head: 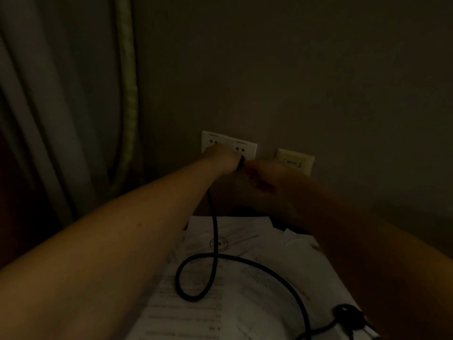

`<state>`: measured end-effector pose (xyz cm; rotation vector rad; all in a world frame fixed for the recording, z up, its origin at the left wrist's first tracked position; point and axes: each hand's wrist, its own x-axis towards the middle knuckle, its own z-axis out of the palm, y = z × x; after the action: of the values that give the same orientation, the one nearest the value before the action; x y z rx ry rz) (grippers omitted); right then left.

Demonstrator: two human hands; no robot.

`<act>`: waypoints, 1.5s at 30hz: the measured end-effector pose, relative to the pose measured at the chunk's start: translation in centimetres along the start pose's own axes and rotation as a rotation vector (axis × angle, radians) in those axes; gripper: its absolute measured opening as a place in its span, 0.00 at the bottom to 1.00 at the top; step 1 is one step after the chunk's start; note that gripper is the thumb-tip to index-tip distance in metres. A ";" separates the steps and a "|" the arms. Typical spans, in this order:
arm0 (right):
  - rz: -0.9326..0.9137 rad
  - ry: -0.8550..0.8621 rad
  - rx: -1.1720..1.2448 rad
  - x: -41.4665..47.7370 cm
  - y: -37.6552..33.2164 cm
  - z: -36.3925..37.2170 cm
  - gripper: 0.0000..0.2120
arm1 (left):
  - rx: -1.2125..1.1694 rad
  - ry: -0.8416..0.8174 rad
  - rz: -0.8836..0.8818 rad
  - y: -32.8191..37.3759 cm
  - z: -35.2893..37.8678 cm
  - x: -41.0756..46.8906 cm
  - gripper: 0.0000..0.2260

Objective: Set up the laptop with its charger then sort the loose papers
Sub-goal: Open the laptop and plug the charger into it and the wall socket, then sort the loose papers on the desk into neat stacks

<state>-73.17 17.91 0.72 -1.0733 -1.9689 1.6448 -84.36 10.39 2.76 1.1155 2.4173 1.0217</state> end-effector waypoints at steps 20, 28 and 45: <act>-0.051 0.243 -0.997 -35.1 12.0 -4.2 0.14 | 0.186 -0.455 0.451 -6.7 7.0 -32.0 0.22; 0.241 0.321 -1.002 -35.0 16.7 -3.6 0.35 | 0.330 -0.298 0.462 -5.9 9.0 -33.2 0.23; 0.182 0.476 -1.146 -29.8 15.8 -5.9 0.20 | 0.174 -0.287 0.512 -2.3 12.8 -26.6 0.18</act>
<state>-44.73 0.49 -6.96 -1.8068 -2.4521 0.0865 -61.51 -4.47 -8.73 1.8641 2.0649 0.7188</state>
